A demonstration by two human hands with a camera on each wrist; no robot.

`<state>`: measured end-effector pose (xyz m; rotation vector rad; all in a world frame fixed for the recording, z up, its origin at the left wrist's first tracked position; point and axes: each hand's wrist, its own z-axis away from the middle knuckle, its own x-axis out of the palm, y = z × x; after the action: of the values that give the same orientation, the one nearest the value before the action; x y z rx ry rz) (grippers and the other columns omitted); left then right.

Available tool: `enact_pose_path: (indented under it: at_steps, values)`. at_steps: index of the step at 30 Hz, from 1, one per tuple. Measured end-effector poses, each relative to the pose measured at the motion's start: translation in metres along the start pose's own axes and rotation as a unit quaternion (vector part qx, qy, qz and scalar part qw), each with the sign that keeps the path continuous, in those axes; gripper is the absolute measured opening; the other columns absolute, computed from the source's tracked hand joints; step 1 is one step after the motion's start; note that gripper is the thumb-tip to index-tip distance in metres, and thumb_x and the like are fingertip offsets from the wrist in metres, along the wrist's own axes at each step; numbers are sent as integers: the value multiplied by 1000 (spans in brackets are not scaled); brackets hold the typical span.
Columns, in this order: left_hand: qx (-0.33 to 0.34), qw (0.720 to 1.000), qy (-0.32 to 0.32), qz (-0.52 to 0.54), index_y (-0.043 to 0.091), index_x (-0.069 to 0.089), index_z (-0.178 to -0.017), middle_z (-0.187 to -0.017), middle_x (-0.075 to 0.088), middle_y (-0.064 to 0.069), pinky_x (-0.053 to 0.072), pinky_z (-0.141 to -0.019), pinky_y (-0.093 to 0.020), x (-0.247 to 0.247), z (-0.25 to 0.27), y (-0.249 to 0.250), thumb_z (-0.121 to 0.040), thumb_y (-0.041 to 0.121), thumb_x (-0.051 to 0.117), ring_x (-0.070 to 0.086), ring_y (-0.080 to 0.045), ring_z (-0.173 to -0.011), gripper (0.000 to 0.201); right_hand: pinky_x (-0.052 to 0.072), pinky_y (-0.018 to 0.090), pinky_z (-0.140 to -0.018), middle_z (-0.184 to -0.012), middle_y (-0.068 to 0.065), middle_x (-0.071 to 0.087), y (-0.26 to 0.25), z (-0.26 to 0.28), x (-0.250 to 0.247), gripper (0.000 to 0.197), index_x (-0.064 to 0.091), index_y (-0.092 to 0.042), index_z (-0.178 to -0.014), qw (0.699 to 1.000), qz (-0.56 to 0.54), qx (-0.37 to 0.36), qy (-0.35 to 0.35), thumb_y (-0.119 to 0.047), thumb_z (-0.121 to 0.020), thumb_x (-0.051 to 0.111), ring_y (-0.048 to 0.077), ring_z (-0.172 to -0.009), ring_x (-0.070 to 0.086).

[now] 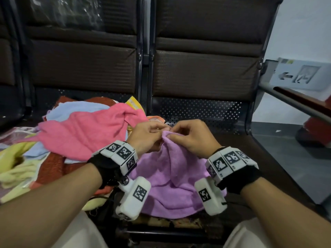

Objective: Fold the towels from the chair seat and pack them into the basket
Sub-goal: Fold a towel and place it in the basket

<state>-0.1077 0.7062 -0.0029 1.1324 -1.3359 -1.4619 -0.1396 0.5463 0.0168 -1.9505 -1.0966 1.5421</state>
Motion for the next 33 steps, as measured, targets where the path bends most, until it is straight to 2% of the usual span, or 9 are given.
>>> enact_pose_path:
  at_steps: [8, 13, 15, 18, 21, 25, 27, 30, 33]
  values:
    - [-25, 997, -42, 61, 0, 67, -95, -87, 49, -19, 47, -58, -26, -2, 8, 9, -92, 25, 56, 47, -26, -76, 28, 41, 9, -60, -71, -6, 68, 7, -2, 3, 12, 73, -18, -75, 998, 21, 33, 49, -29, -76, 78, -1, -63, 56]
    - [6, 996, -78, 38, 2, 68, -107, -91, 54, -21, 45, -63, -27, -7, 14, 11, -89, 9, 60, 46, -30, -82, 20, 44, 12, -61, -64, -9, 64, 7, -1, 3, 13, 67, -24, -71, 998, -16, 46, 41, -28, -76, 78, -3, -58, 55]
    - [22, 996, -77, 29, 3, 69, -103, -86, 50, -20, 40, -53, -23, -8, 17, 12, -90, 8, 58, 41, -28, -75, 17, 43, 15, -55, -58, -9, 61, 7, 1, 2, 16, 67, -20, -72, 996, -63, 61, 21, -30, -77, 78, -2, -52, 52]
    - [38, 998, -27, 30, 14, 70, -87, -87, 54, -19, 39, -68, -37, -7, 19, 15, -92, 7, 55, 43, -29, -78, 18, 34, 16, -45, -48, -10, 52, 4, 6, -4, 32, 64, -13, -67, 997, -33, 65, -12, -41, -83, 69, -1, -44, 43]
    - [80, 995, 49, 19, 16, 65, -86, -85, 63, -9, 45, -73, -33, -15, 18, 20, -96, 6, 43, 55, -20, -77, 26, 34, 29, -57, -56, 0, 51, -1, 14, -11, 51, 54, -7, -61, 981, 165, 24, -102, -49, -91, 54, 11, -54, 43]
    - [107, 990, 76, -56, 19, 54, -81, -68, 52, 4, 39, -44, -22, -23, 23, 19, -94, 2, 35, 49, -7, -54, 29, 31, 28, -64, -65, -2, 55, -16, 25, -18, 33, 53, -15, -70, 965, 246, -30, -88, -39, -93, 54, 20, -64, 48]
    - [120, 986, 84, -84, 20, 48, -73, -64, 43, 3, 35, -50, -29, -23, 25, 18, -94, 3, 35, 41, -12, -57, 30, 37, 27, -67, -76, -1, 62, -26, 28, -19, 13, 57, -17, -90, 969, 239, -46, -46, -29, -88, 62, 22, -74, 56]
    - [155, 977, 104, -101, 20, 45, -64, -62, 41, 5, 36, -62, -27, -22, 28, 26, -93, 4, 38, 38, -9, -61, 34, 49, 33, -75, -83, -2, 64, -37, 33, -19, 44, 51, -20, -119, 973, 228, -22, -40, -26, -80, 70, 21, -82, 61]
    - [189, 971, 77, -122, 21, 48, -67, -63, 43, 7, 36, -56, -13, -17, 36, 32, -89, -2, 37, 40, -4, -58, 34, 50, 33, -74, -80, -2, 63, -44, 39, -16, 15, 62, -21, -88, 953, 283, 6, -105, -26, -77, 70, 21, -83, 61]
